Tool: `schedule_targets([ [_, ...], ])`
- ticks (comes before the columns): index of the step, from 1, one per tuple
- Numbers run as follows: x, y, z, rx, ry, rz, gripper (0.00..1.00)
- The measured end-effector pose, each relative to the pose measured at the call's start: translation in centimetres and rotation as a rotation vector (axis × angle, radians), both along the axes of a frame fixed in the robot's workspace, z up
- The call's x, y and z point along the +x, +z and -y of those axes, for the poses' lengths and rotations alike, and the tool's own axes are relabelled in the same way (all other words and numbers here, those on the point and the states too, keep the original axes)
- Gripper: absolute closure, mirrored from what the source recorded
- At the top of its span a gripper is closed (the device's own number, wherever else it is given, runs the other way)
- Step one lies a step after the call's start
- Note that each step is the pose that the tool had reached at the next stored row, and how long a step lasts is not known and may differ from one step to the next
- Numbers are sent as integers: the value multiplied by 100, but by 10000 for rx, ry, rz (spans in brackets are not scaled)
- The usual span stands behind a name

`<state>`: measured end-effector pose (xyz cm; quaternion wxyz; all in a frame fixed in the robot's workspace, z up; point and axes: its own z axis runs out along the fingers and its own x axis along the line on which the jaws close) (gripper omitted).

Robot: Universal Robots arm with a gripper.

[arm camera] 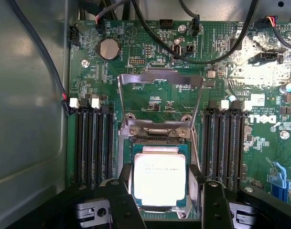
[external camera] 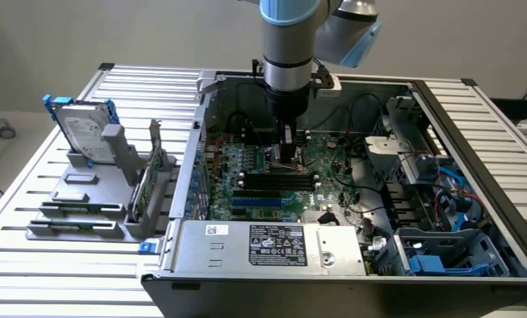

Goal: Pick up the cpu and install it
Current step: 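Place the cpu into insertion slot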

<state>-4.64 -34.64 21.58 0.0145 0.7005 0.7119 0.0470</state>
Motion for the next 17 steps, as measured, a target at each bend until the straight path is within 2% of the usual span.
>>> schedule_targets([
  [17, -9, -74, 0, 7, -58, -1, 45],
])
